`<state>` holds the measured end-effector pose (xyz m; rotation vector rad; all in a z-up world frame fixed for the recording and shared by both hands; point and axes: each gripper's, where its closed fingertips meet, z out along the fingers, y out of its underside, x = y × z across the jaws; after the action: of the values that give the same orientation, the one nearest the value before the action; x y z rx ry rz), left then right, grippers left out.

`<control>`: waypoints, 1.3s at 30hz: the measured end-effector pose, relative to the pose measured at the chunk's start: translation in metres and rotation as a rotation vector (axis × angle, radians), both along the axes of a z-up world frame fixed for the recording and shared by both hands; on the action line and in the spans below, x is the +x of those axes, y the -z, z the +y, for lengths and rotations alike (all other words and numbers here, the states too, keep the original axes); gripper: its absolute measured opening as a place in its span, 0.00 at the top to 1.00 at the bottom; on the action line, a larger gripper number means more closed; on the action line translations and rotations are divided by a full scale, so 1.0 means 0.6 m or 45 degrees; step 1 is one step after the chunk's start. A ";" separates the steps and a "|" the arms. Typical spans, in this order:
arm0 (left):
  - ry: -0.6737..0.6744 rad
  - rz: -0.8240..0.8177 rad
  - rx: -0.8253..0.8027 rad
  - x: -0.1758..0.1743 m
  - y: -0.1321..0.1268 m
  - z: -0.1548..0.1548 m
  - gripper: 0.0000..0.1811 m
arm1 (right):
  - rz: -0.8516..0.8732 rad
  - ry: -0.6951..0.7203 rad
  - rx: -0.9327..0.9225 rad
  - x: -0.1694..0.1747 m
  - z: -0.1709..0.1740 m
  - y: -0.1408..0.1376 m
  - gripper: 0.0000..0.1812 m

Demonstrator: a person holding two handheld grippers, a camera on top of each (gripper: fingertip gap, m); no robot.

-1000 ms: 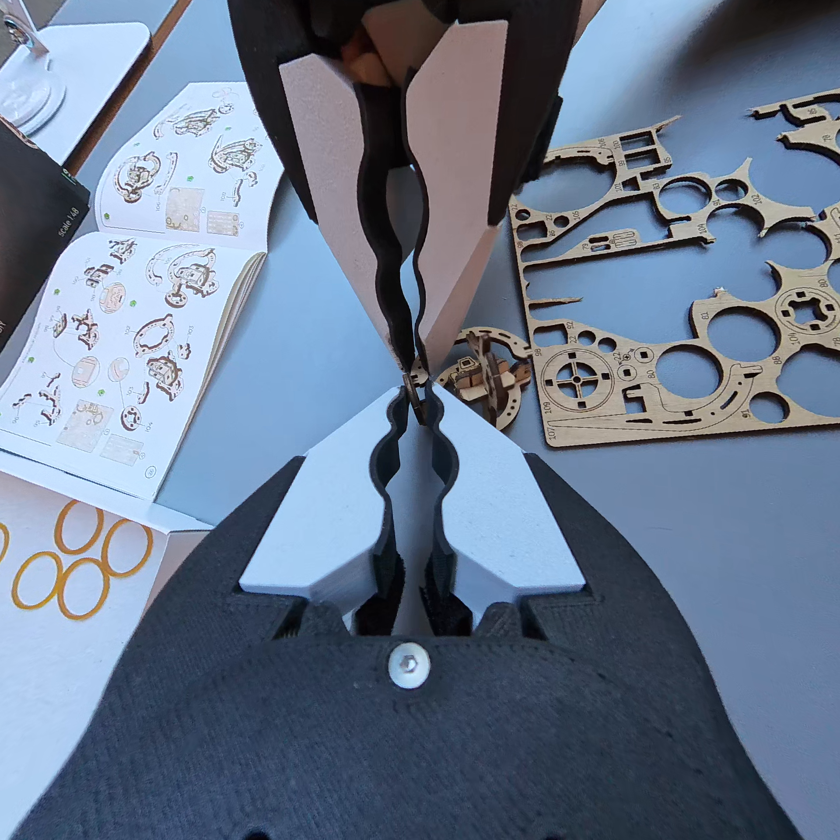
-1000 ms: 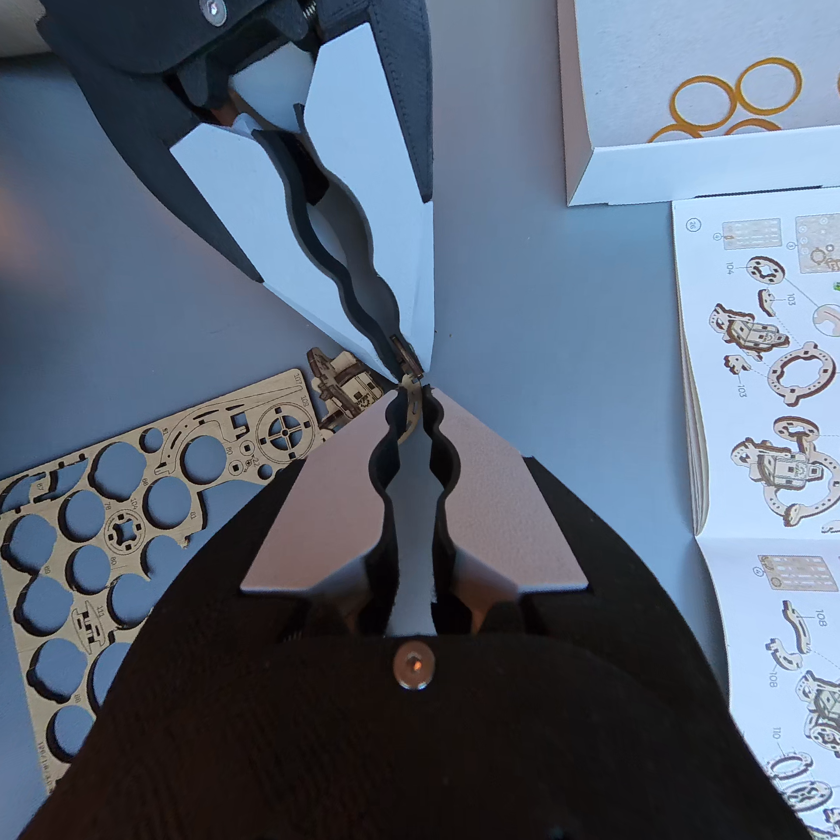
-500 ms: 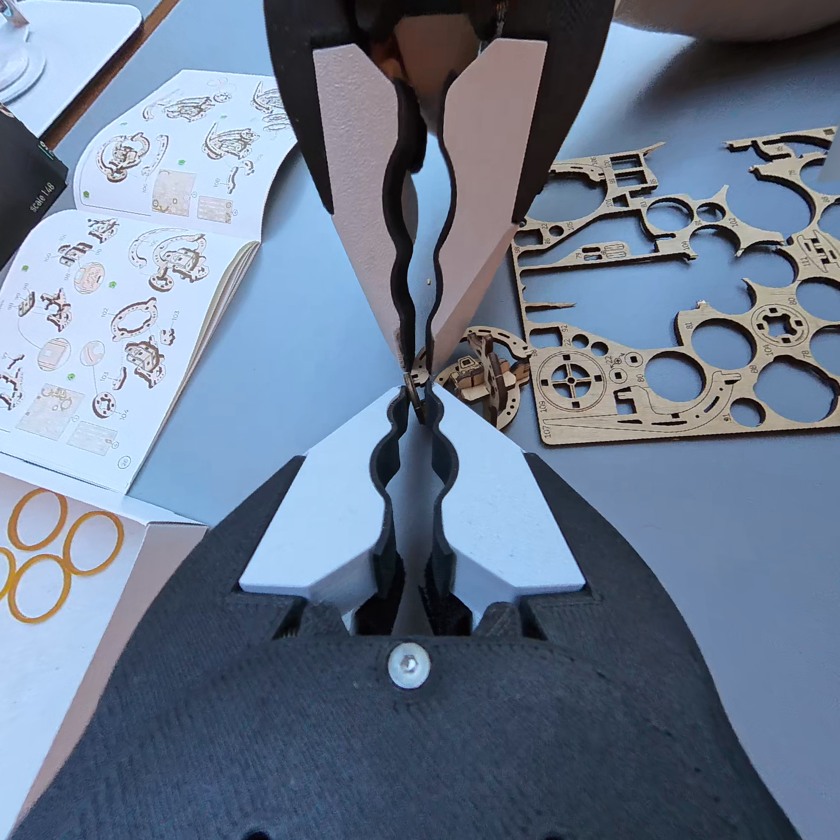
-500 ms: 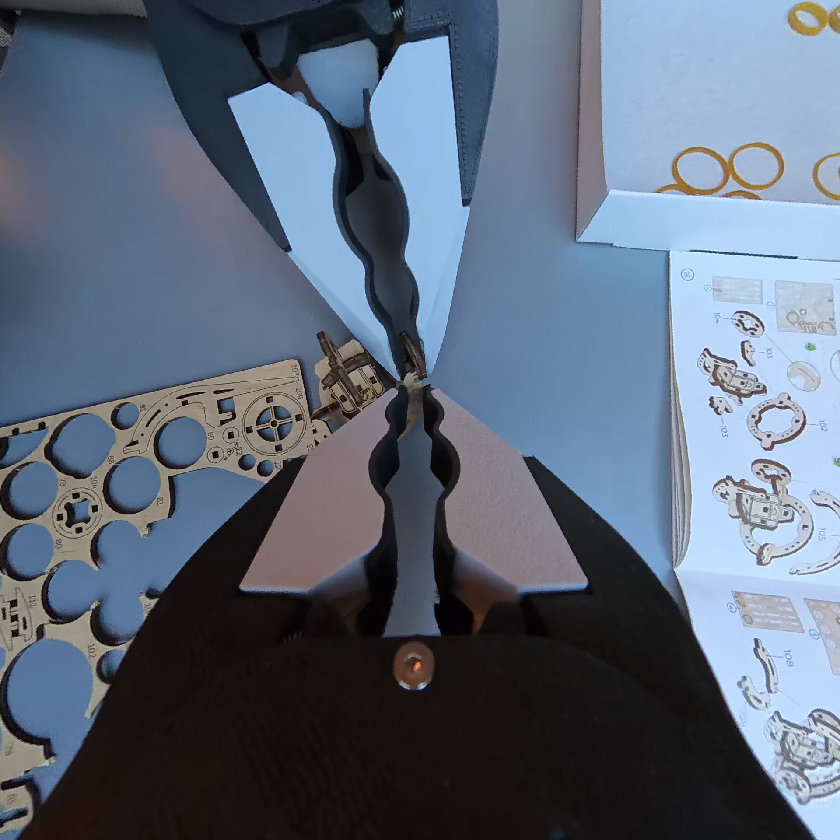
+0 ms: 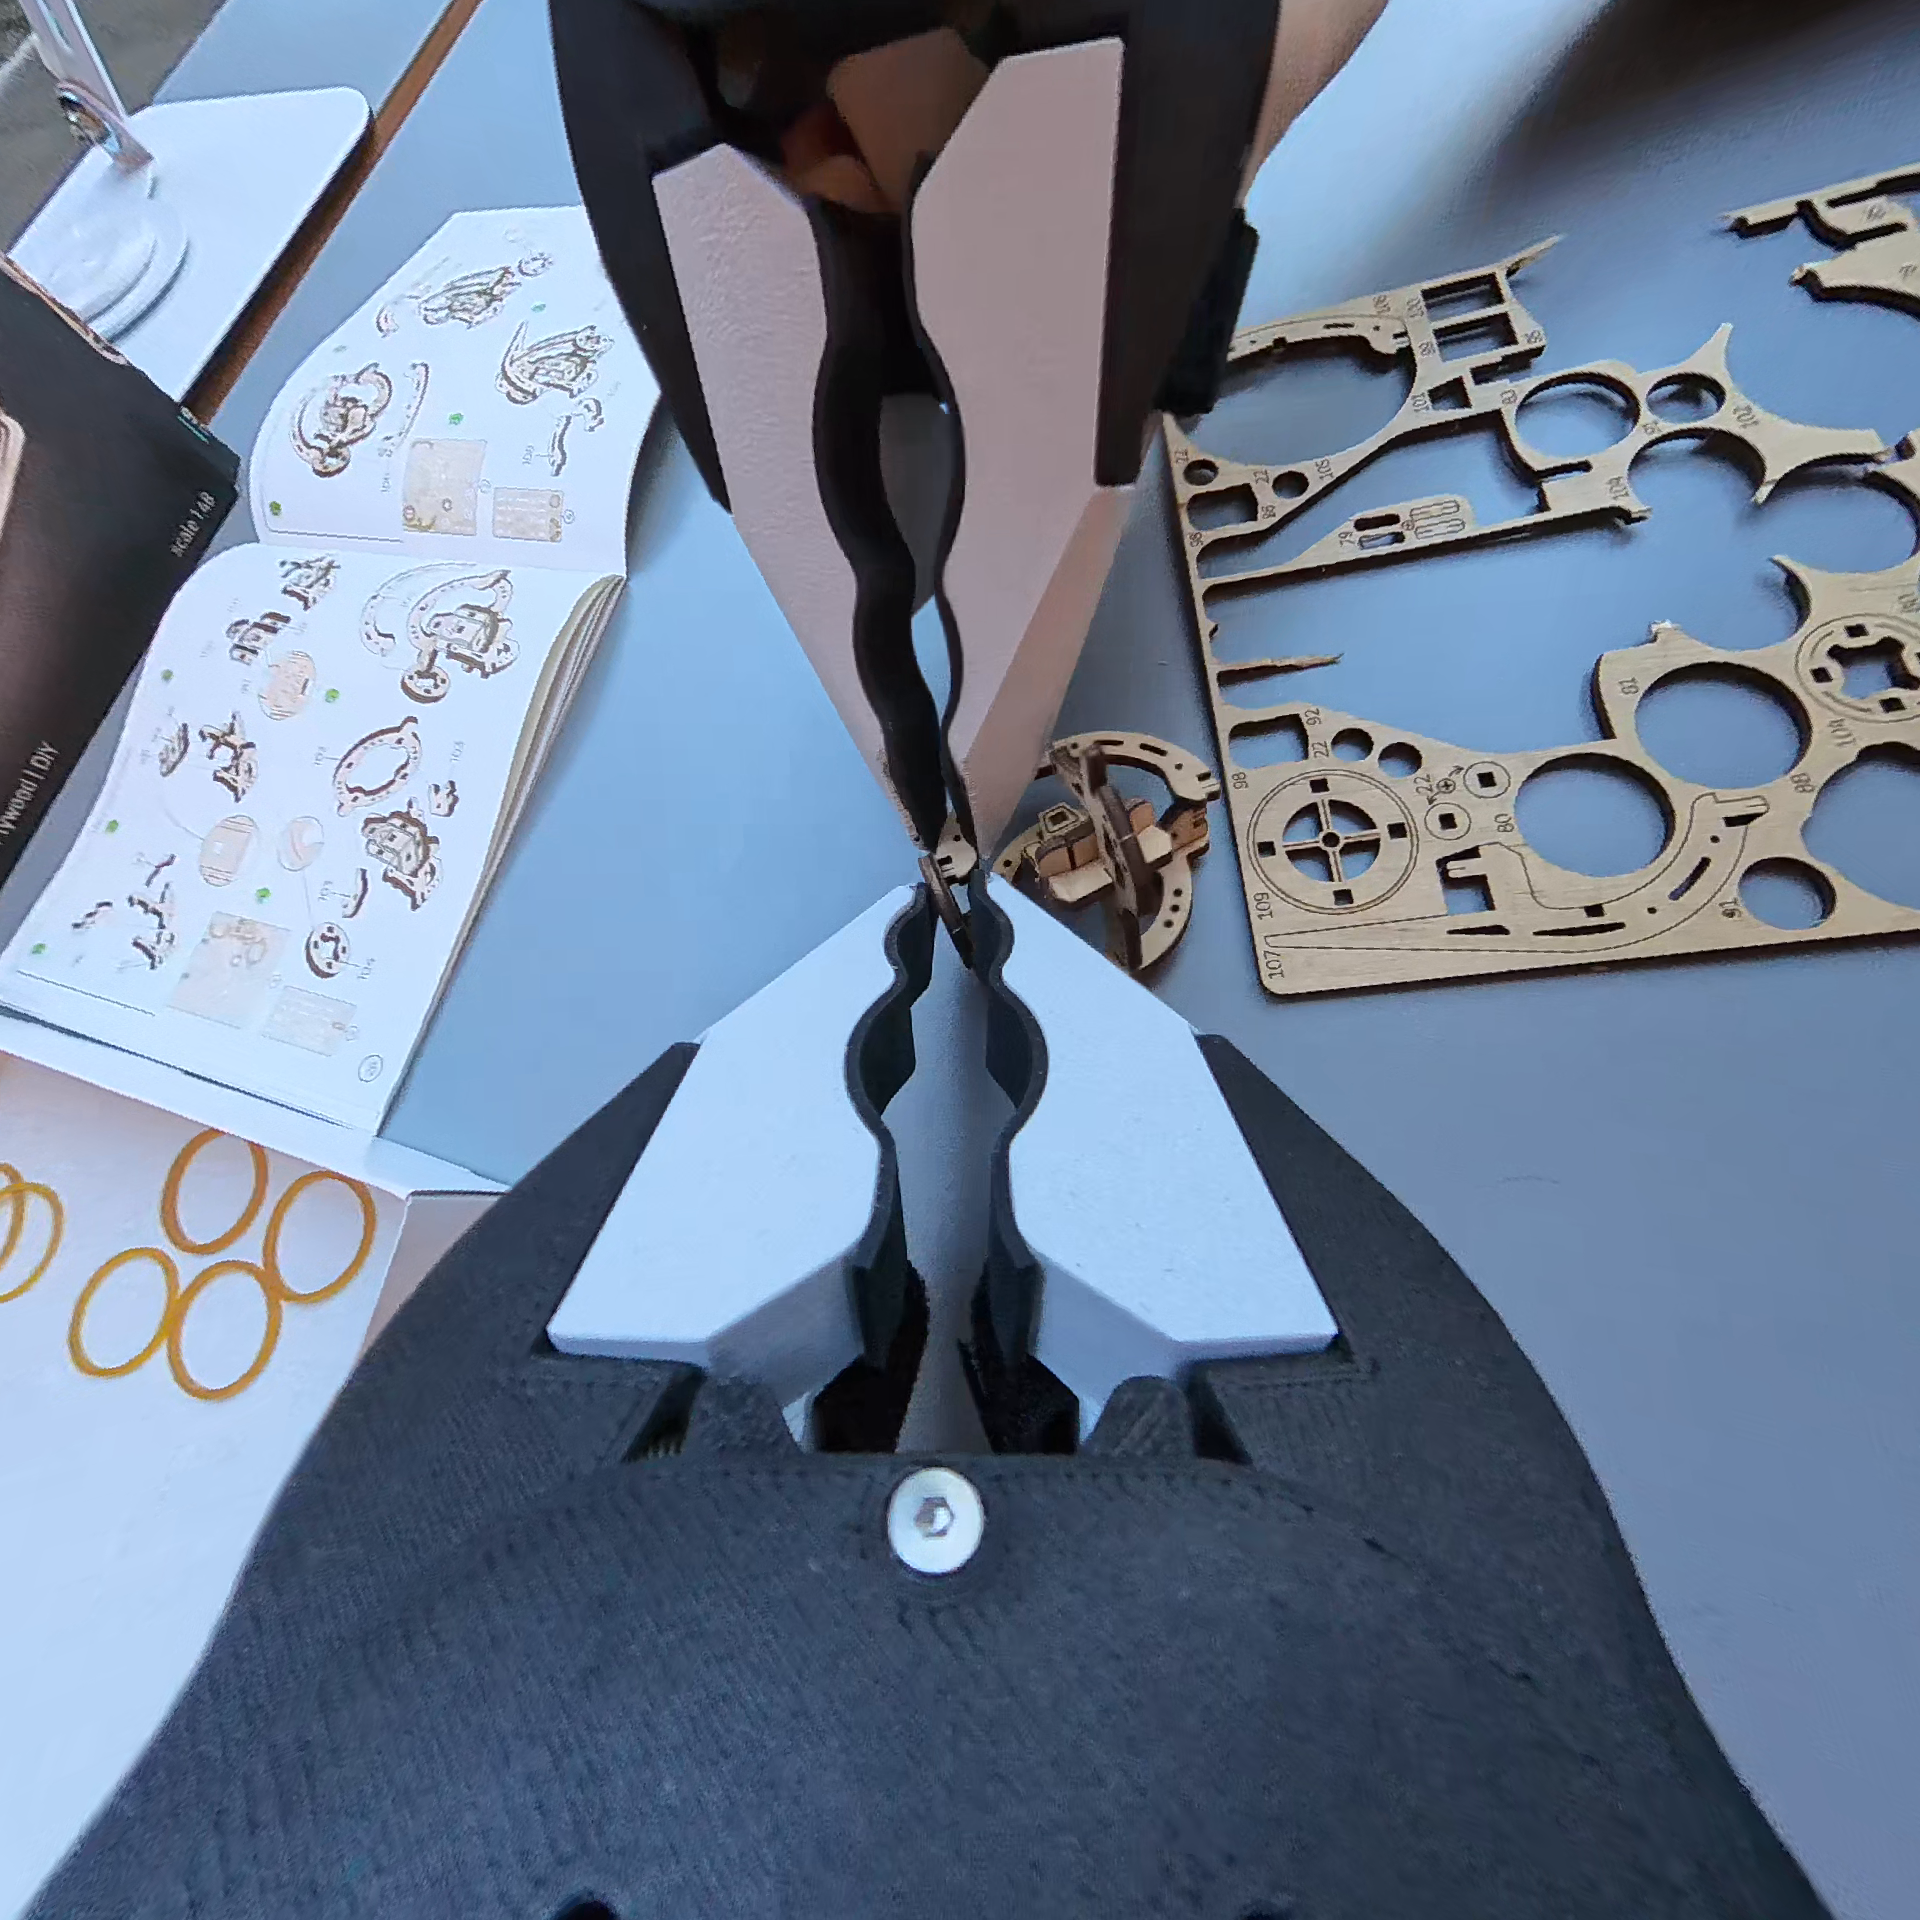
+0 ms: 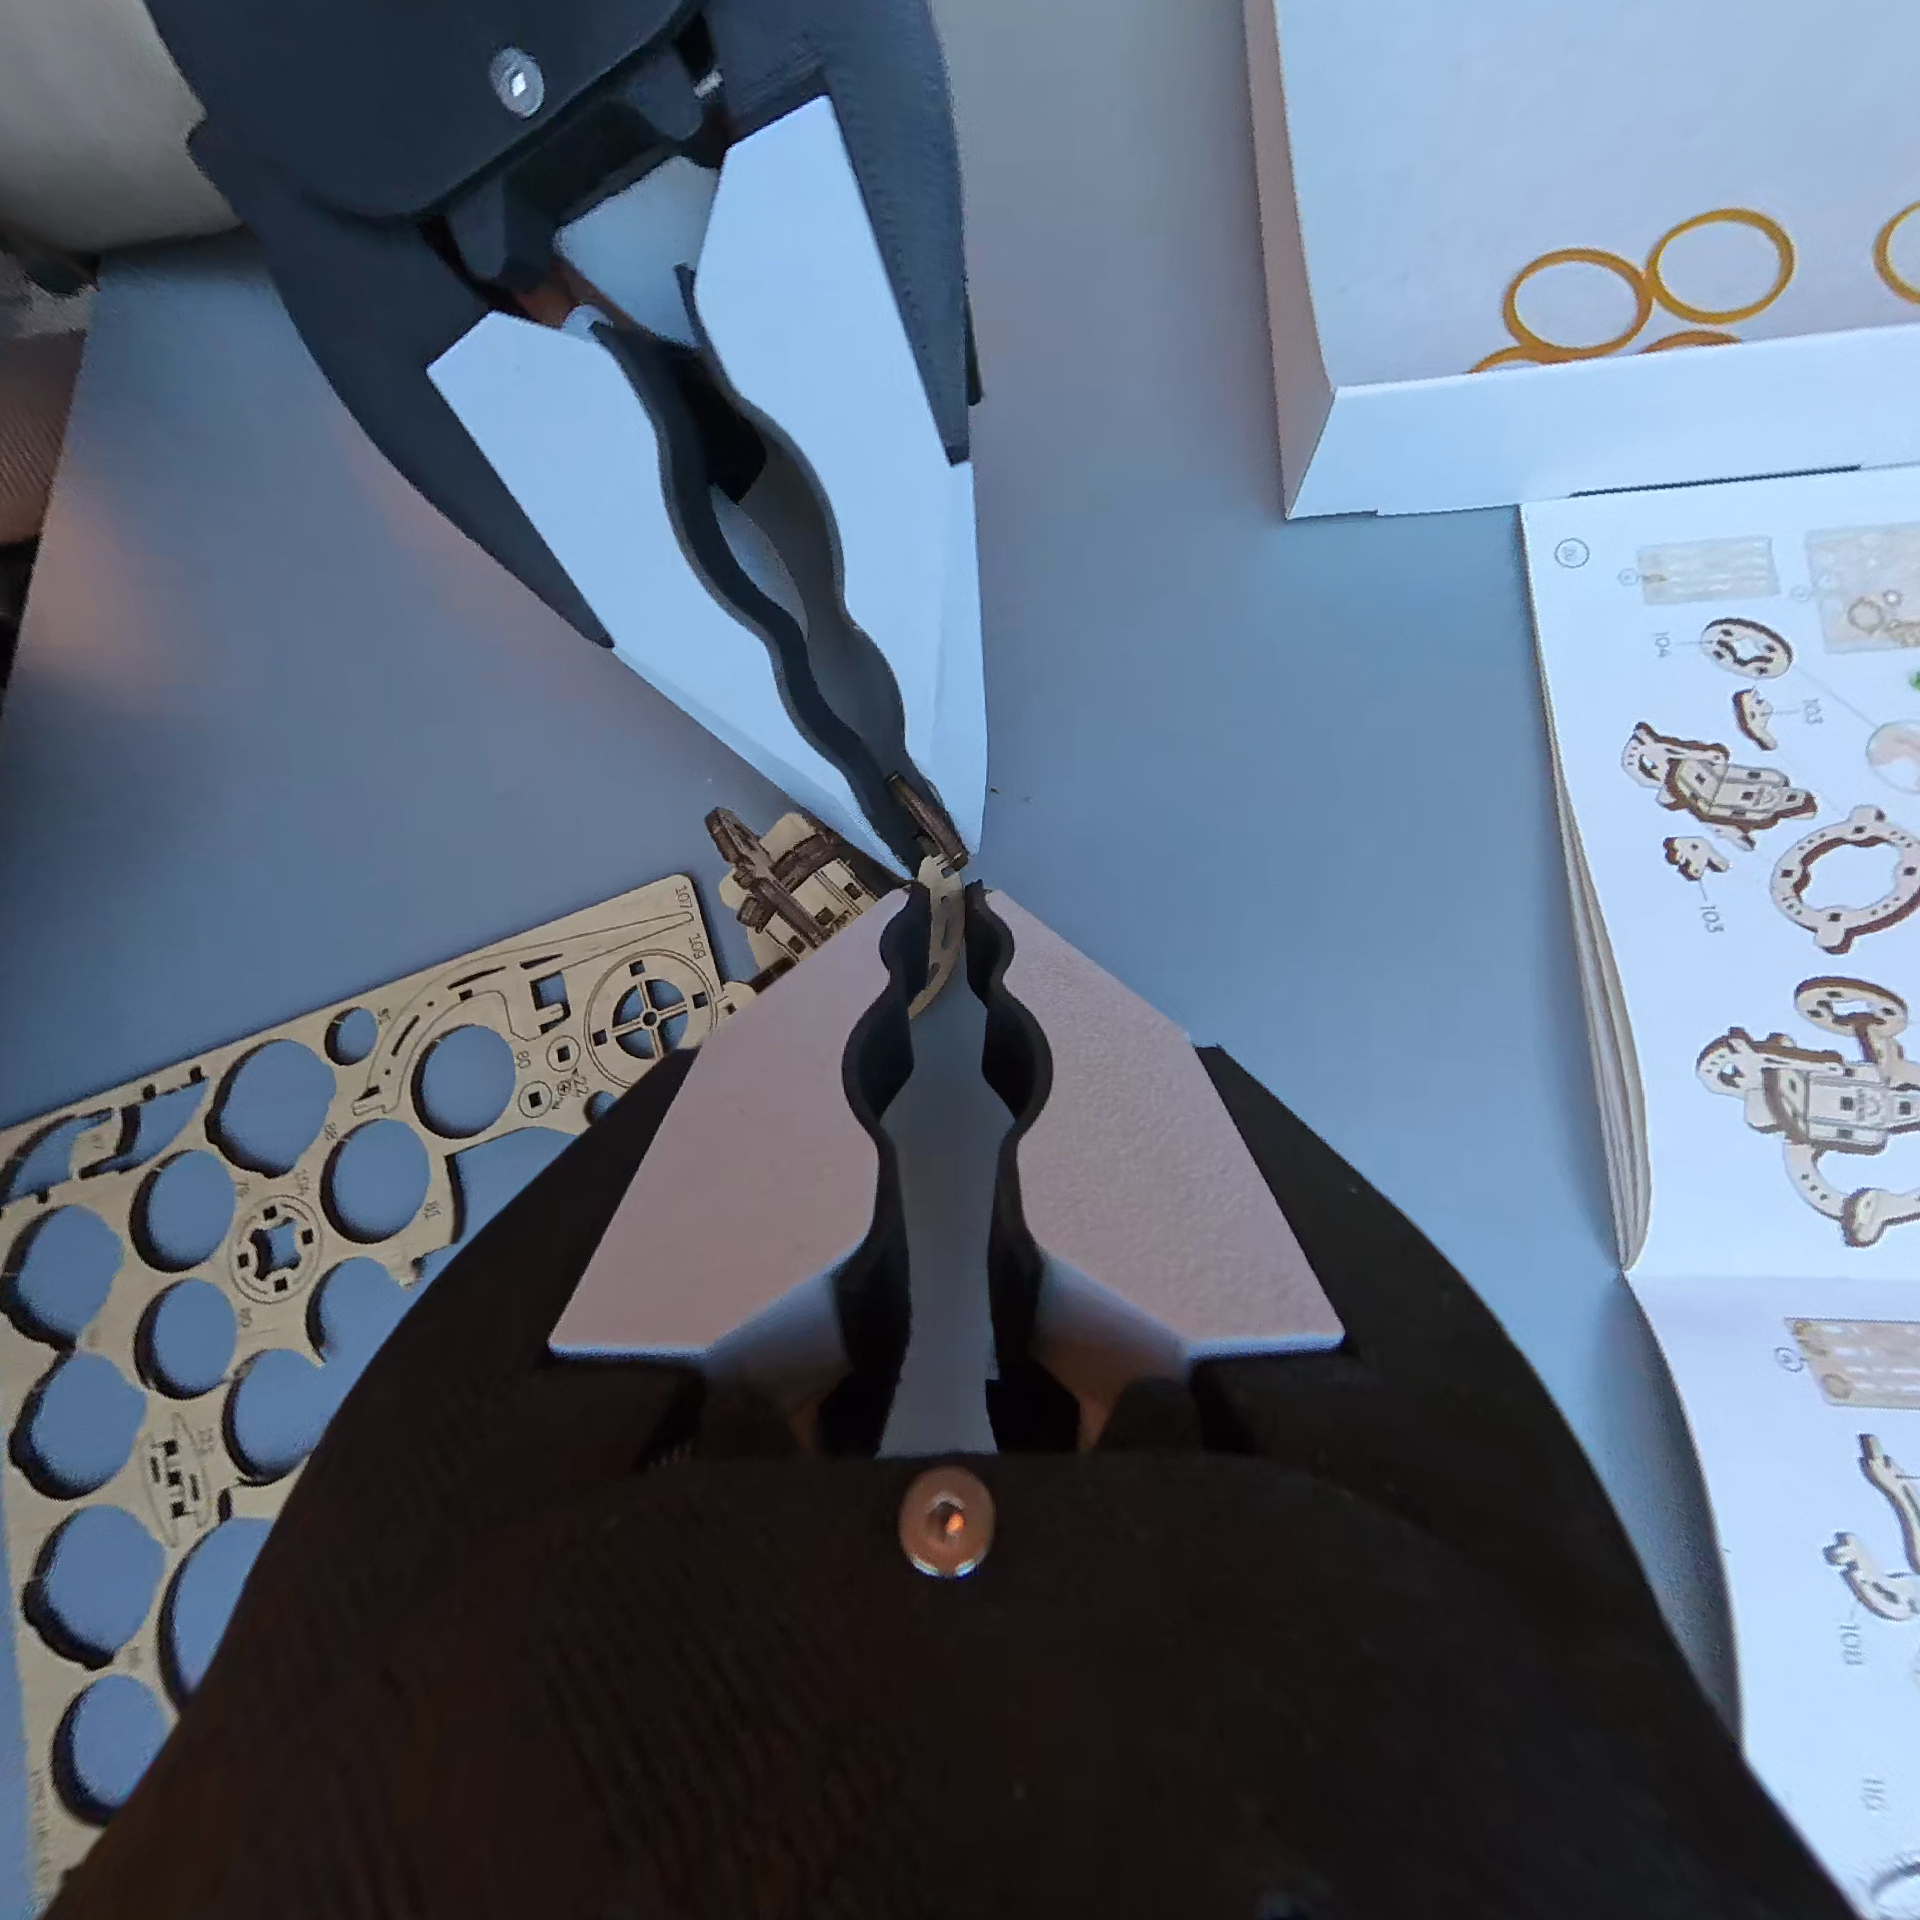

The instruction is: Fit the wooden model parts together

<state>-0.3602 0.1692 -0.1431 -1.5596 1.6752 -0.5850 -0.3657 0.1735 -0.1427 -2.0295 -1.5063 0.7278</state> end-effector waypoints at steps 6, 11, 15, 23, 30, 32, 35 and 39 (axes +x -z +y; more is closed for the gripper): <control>0.043 0.001 -0.014 -0.001 0.002 -0.004 0.97 | -0.049 -0.032 0.061 -0.001 -0.003 0.001 0.97; 0.072 0.000 -0.025 -0.002 0.002 -0.006 0.97 | -0.068 -0.073 0.107 -0.002 -0.005 0.002 0.98; 0.087 0.006 -0.016 -0.002 0.002 -0.007 0.97 | -0.070 -0.090 0.110 -0.002 -0.006 0.002 0.98; 0.090 -0.006 -0.054 -0.002 0.002 -0.007 0.98 | -0.087 -0.114 0.152 -0.002 -0.006 0.002 0.97; 0.103 0.011 -0.033 -0.002 0.002 -0.009 0.97 | -0.106 -0.139 0.152 -0.002 -0.008 0.002 0.98; 0.106 0.007 -0.041 -0.002 0.001 -0.010 0.98 | -0.105 -0.151 0.158 -0.002 -0.008 0.002 0.98; 0.110 0.009 -0.039 -0.002 0.002 -0.011 0.97 | -0.120 -0.161 0.172 -0.002 -0.009 0.003 0.97; 0.095 0.016 -0.015 -0.001 0.000 -0.008 0.98 | -0.083 -0.087 0.078 -0.002 -0.007 0.001 0.98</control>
<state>-0.3608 0.1642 -0.1432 -1.5170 1.7481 -0.6255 -0.3667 0.1693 -0.1436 -1.9825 -1.6219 0.6393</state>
